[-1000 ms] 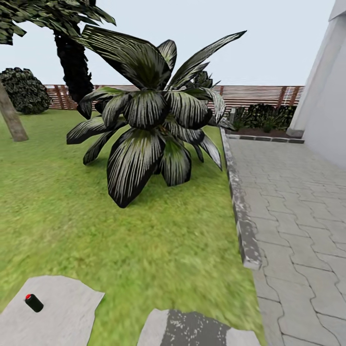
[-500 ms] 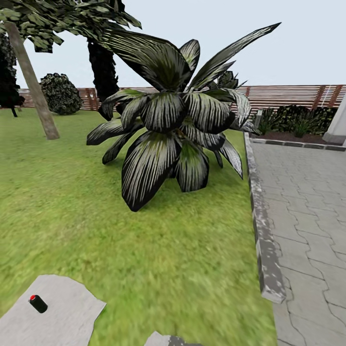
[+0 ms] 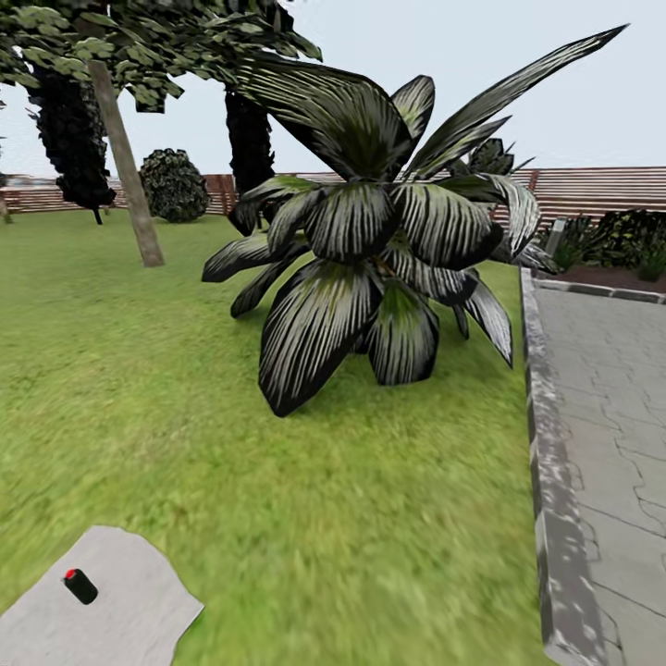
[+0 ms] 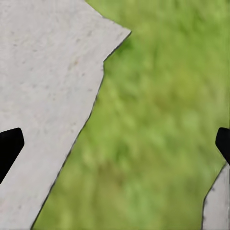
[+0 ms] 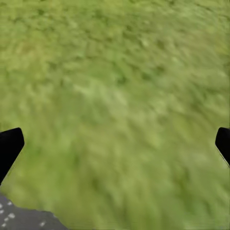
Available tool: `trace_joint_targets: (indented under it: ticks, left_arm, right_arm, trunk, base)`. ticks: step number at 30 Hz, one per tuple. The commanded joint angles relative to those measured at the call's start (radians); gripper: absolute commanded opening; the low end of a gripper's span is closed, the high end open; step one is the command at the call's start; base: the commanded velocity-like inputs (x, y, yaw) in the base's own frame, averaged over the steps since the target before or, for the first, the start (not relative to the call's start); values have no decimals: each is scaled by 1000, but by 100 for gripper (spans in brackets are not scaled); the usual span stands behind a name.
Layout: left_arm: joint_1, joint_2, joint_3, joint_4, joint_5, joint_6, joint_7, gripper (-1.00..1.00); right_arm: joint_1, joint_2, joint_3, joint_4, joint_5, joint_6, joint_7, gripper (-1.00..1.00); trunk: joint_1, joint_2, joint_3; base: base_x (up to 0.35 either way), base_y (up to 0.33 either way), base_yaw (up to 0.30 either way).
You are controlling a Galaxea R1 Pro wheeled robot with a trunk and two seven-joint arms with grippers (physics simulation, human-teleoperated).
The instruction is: In the garden, pick up the pesticide atomizer on the floor and spray pesticide onto both trees until each tree trunk is fully covered.
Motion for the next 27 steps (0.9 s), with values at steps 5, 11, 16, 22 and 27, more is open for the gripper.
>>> trace_joint_targets:
  ticks: [5,11,16,22,27]
  left_arm:
    - [0,0,0,0,0,0,0,100]
    - [0,0,0,0,0,0,0,100]
    - [0,0,0,0,0,0,0,100]
    - [0,0,0,0,0,0,0,100]
    - [0,0,0,0,0,0,0,100]
  right_arm:
    - [0,0,0,0,0,0,0,100]
    - [0,0,0,0,0,0,0,100]
    - [0,0,0,0,0,0,0,100]
    - [0,0,0,0,0,0,0,100]
    - [0,0,0,0,0,0,0,100]
  trunk:
    - [0,0,0]
    - [0,0,0]
    - [0,0,0]
    - [0,0,0]
    - [0,0,0]
  base:
    - [296,-182,278]
    - [294,-154,277]
    - [283,-107,278]
    - [165,-30,278]
    - [20,-2,277]
